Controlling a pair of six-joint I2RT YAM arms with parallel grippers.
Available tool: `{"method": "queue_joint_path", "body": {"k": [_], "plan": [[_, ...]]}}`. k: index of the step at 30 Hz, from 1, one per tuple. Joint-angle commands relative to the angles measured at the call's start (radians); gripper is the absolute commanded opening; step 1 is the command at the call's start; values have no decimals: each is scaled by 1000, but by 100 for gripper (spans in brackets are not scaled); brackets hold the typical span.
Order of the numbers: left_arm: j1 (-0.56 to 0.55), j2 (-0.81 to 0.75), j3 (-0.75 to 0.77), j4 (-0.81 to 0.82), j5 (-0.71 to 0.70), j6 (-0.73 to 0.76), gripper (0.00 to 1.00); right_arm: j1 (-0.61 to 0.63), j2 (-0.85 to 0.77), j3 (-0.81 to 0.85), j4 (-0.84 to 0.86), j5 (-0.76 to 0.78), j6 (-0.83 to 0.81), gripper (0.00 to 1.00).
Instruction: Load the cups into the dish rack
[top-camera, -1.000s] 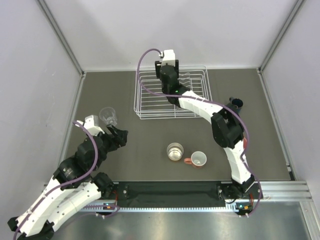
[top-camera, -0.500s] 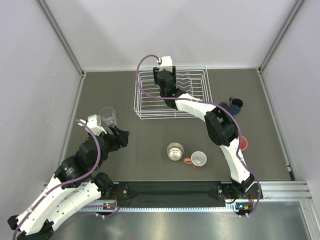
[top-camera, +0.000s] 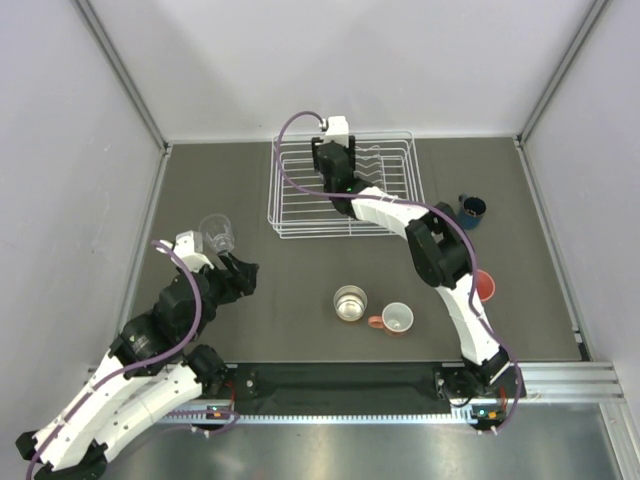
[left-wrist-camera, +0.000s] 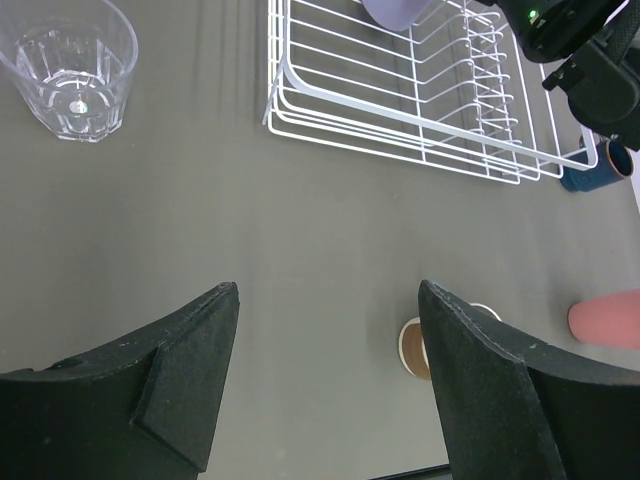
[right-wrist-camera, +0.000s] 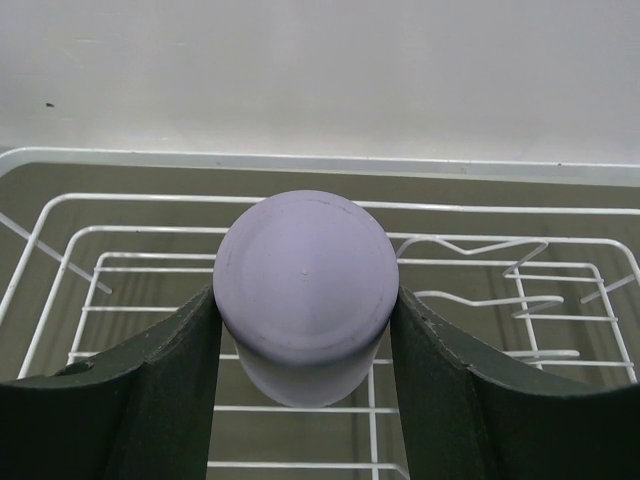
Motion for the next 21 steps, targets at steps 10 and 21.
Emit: {"method": "queue_joint_path", "body": {"k": [10, 21], "plan": [[-3, 23, 5, 34, 11, 7, 78, -16, 37, 89, 0, -7, 15, 37], [-3, 77, 32, 14, 37, 14, 86, -10, -18, 121, -80, -36, 26, 97]]}}
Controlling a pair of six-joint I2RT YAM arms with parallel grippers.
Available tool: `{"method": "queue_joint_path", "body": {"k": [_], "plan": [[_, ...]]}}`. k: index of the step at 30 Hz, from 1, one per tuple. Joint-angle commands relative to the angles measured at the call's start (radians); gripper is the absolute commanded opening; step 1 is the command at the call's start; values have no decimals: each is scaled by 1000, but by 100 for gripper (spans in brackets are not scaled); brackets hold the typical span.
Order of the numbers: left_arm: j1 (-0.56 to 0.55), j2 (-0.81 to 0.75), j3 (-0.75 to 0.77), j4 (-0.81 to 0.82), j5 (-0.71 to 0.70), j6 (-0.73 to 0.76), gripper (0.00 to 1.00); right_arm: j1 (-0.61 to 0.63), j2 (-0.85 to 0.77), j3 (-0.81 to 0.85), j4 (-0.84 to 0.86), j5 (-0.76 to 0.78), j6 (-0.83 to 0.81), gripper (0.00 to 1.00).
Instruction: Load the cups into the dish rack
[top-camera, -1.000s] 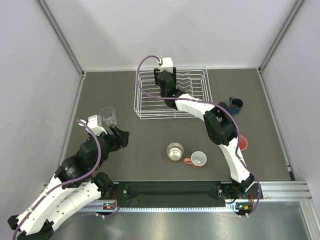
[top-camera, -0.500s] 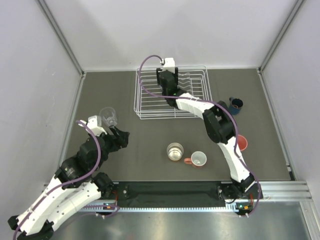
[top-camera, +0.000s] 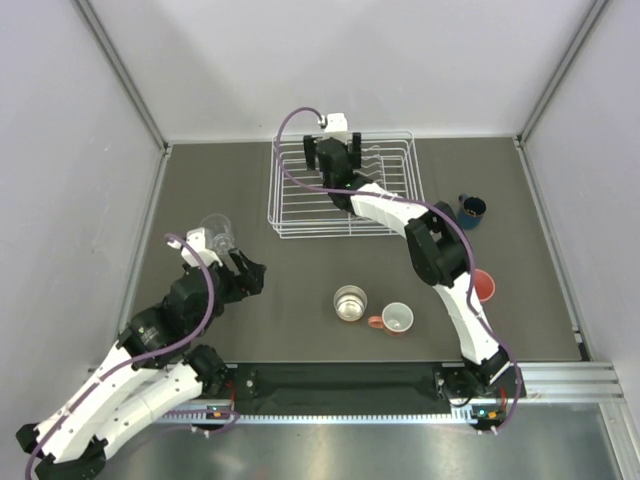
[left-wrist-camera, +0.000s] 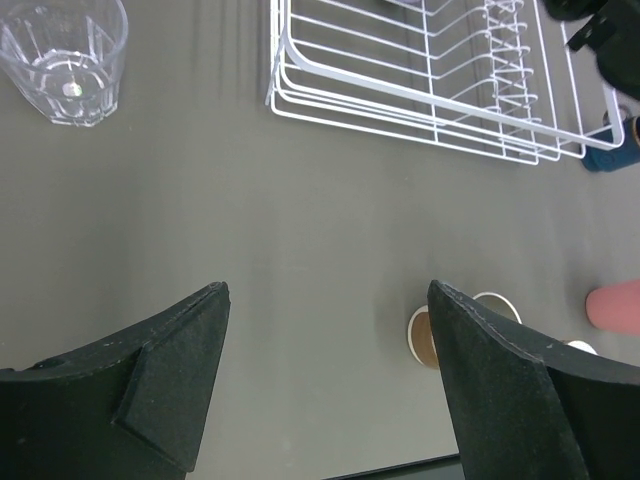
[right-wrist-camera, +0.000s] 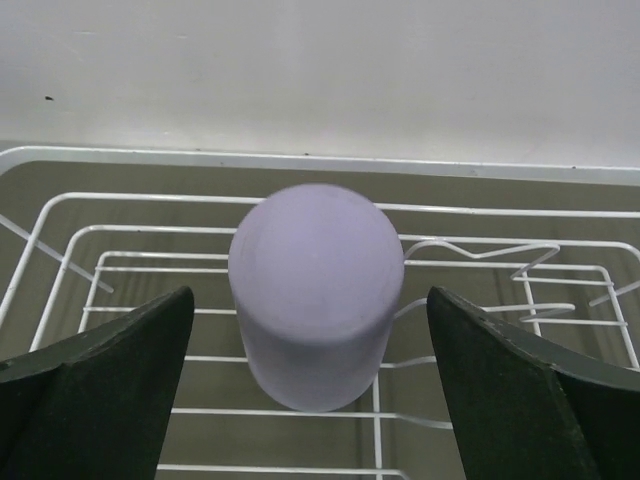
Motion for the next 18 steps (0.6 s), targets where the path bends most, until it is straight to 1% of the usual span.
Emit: {"method": "queue_joint_path", "body": {"k": [1, 4, 7, 8, 9, 10, 11, 12, 13, 14, 15, 17, 18], "plan": [[-2, 31, 36, 13, 21, 16, 86, 0, -62, 60, -41, -24, 20, 100], [-2, 46, 39, 7, 33, 16, 86, 12, -130, 60, -87, -47, 39, 100], [-2, 62, 42, 4, 53, 8, 84, 35, -231, 35, -195, -53, 84, 100], [-2, 77, 53, -1, 85, 12, 83, 38, -301, 14, -264, -59, 104, 100], [-2, 88, 59, -1, 108, 20, 82, 44, -343, -41, -294, -64, 129, 100], [-2, 95, 63, -1, 128, 29, 81, 53, -387, -75, -333, -67, 187, 100], [-2, 114, 74, -1, 148, 40, 81, 58, -480, -116, -384, -64, 219, 100], [-2, 125, 79, -1, 178, 40, 82, 62, -528, -212, -403, -85, 250, 100], [-2, 137, 83, -1, 189, 39, 82, 64, -576, -262, -419, -102, 299, 100], [-2, 161, 90, -5, 199, 32, 82, 64, -664, -308, -438, -113, 324, 100], [-2, 172, 99, -16, 212, 19, 82, 62, -706, -392, -491, -125, 342, 100], [-2, 206, 108, -22, 234, 2, 81, 64, -810, -465, -554, -151, 384, 100], [-2, 217, 109, -22, 248, -1, 80, 65, -838, -521, -623, -186, 394, 100]]}}
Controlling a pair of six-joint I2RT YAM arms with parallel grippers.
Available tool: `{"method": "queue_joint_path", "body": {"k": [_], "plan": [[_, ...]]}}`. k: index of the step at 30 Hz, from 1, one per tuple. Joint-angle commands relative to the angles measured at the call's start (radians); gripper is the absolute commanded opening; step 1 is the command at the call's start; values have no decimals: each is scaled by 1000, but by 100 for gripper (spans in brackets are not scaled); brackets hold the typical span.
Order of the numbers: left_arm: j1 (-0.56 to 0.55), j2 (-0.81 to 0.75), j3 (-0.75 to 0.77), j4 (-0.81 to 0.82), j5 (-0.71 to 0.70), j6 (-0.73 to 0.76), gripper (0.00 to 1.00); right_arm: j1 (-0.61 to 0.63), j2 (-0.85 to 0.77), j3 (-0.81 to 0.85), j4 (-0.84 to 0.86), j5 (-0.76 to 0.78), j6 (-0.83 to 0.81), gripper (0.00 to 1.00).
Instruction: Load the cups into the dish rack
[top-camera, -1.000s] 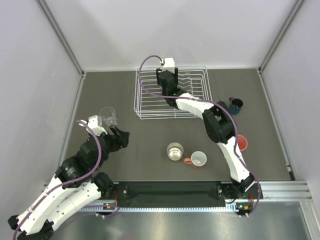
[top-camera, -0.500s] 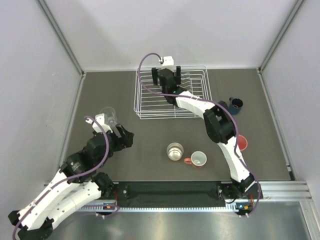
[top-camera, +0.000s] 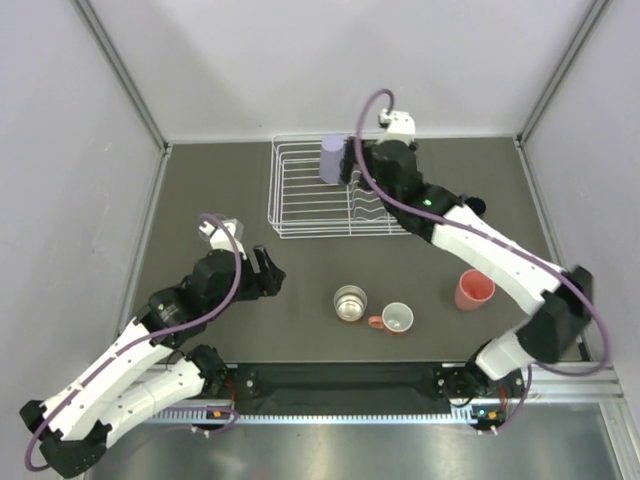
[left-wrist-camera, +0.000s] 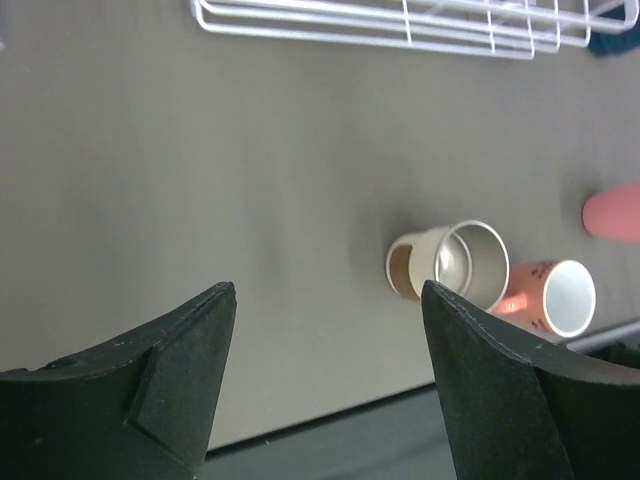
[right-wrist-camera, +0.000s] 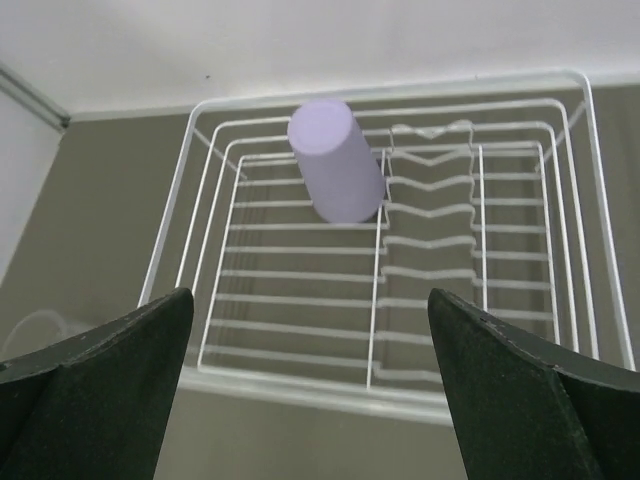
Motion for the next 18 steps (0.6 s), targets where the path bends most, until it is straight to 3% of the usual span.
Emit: {"method": "queue_joint_path", "body": {"k": [1, 7, 10, 13, 18], "plan": [[-2, 51, 45, -6, 90, -19, 80, 0, -111, -134, -229, -95, 122, 100], [-2, 184, 103, 3, 259, 15, 73, 0, -255, -291, -505, -247, 229, 100], [-2, 244, 148, 0, 296, 10, 71, 6, -343, -391, -528, -342, 252, 100], [-4, 290, 171, 40, 359, -5, 68, 17, -470, -490, -527, -337, 257, 100], [-8, 328, 214, 26, 269, -31, 64, 17, -696, -579, -559, -340, 242, 100]]}}
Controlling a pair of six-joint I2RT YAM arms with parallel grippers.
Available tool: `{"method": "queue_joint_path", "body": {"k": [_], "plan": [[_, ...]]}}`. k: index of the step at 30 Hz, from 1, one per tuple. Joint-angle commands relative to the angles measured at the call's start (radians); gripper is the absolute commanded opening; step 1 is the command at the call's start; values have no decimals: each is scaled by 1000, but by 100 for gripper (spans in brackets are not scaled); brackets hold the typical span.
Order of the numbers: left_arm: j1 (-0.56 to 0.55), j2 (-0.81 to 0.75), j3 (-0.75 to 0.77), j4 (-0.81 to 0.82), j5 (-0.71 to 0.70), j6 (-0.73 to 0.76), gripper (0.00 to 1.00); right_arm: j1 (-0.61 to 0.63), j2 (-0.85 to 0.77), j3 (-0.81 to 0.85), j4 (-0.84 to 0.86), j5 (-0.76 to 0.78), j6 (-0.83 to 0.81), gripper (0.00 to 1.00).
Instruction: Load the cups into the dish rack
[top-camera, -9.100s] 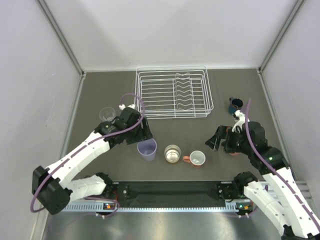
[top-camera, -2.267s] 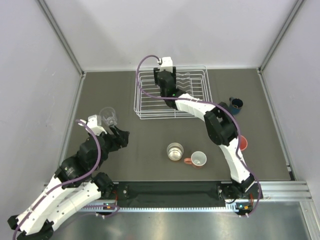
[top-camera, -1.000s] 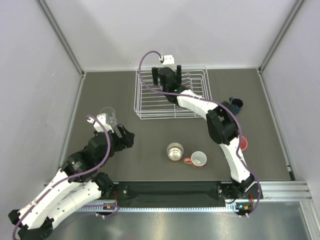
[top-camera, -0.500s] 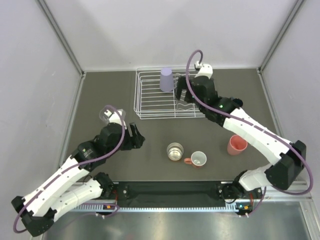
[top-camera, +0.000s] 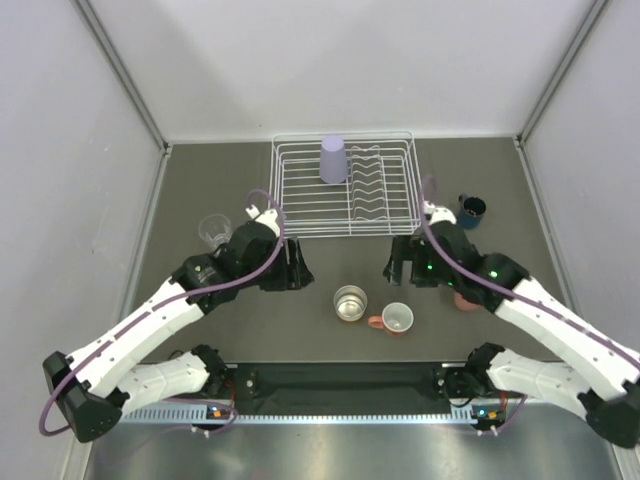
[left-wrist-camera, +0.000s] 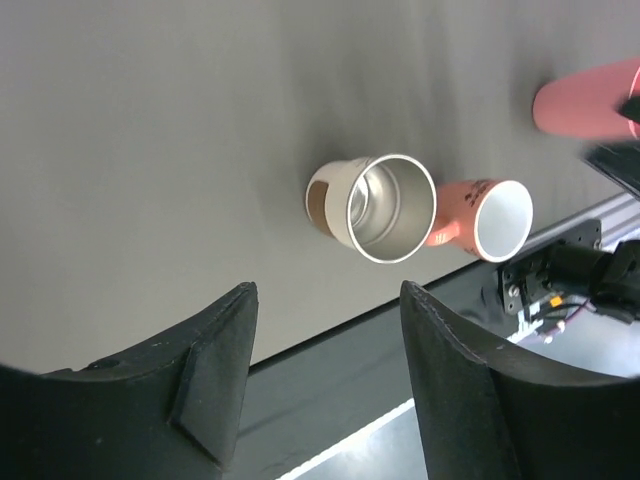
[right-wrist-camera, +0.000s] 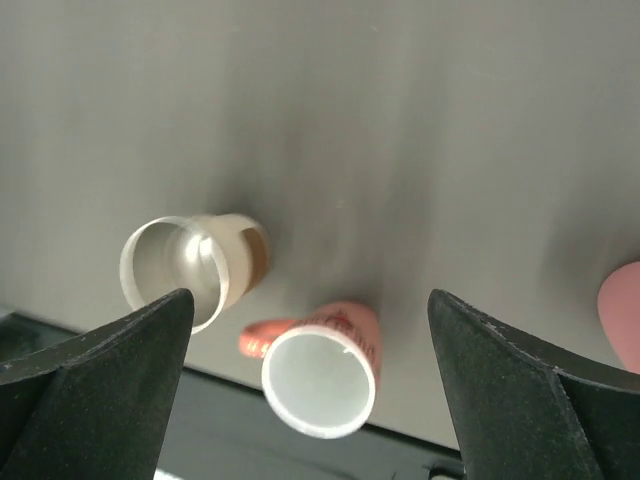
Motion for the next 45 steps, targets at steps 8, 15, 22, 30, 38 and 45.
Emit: {"method": "queue_joint_path", "body": {"k": [8, 15, 22, 30, 38, 45], "plan": [[-4, 89, 61, -37, -187, -119, 64, 9, -276, -5, -90, -28, 5, 100], [131, 221, 249, -235, -514, -61, 64, 9, -296, 11, -110, -17, -4, 100], [513, 295, 311, -160, -466, 49, 69, 9, -294, 9, -118, -14, -10, 100], [676, 414, 371, -141, -537, 6, 70, 8, -304, 20, -125, -13, -19, 100], [835, 577, 385, -198, -410, -80, 52, 8, -285, 41, -122, -5, -30, 100], [854, 527, 297, -82, -370, -45, 51, 8, -192, 64, -93, -32, -54, 100]]}}
